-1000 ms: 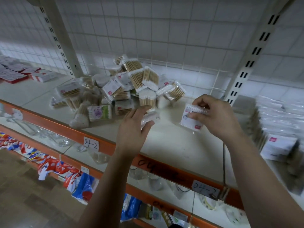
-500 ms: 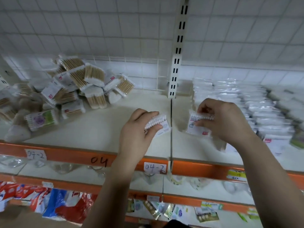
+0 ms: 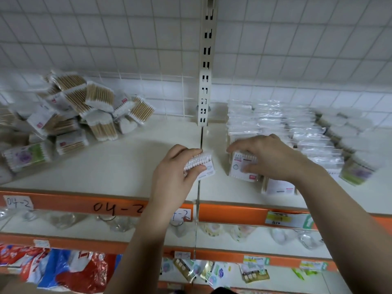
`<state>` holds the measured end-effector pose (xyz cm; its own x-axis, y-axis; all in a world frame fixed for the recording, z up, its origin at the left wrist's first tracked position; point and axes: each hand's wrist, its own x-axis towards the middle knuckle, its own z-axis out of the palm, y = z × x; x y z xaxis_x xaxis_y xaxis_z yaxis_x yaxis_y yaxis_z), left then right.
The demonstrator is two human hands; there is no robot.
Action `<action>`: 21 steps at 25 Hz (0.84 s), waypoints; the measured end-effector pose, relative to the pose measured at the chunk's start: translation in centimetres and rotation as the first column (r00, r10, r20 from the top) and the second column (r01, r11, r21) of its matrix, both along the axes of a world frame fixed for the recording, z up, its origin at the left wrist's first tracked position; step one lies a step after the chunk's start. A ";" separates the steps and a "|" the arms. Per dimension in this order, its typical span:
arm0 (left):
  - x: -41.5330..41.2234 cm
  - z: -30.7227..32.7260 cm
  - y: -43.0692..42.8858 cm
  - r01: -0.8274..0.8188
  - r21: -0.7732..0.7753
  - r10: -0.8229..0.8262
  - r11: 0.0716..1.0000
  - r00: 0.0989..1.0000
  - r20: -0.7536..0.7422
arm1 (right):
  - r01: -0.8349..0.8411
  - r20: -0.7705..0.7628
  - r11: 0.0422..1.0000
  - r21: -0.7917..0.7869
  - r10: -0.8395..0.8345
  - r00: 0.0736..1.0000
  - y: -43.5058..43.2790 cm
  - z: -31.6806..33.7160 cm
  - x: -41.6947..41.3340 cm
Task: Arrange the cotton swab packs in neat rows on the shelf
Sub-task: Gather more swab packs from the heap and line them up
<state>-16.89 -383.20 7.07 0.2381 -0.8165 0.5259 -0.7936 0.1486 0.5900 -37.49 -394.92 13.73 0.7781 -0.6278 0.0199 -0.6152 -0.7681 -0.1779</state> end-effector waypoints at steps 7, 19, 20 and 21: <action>-0.2 0.1 0.1 -0.029 0.009 0.029 1.000 1.000 -0.009 | 0.044 0.335 0.996 0.083 -0.069 0.940 0.5 1.7 -0.7; -0.8 0.4 -0.1 -0.006 0.026 0.005 1.000 1.000 0.022 | 0.042 0.472 0.995 0.087 -0.078 0.878 -1.0 0.2 -1.4; -0.8 0.5 -0.1 -0.004 0.027 0.004 1.000 1.000 0.023 | 0.058 0.459 0.994 0.095 -0.096 0.883 -1.2 0.2 -1.4; -0.8 0.5 -0.1 -0.004 0.029 0.004 1.000 1.000 0.024 | 0.067 0.429 0.992 0.108 -0.107 0.897 -1.3 0.1 -1.4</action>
<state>-17.68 -383.28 7.56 0.2291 -0.8308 0.5073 -0.8079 0.1284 0.5752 -38.88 -396.26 13.87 0.6473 -0.7073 0.2841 -0.5250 -0.6839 -0.5066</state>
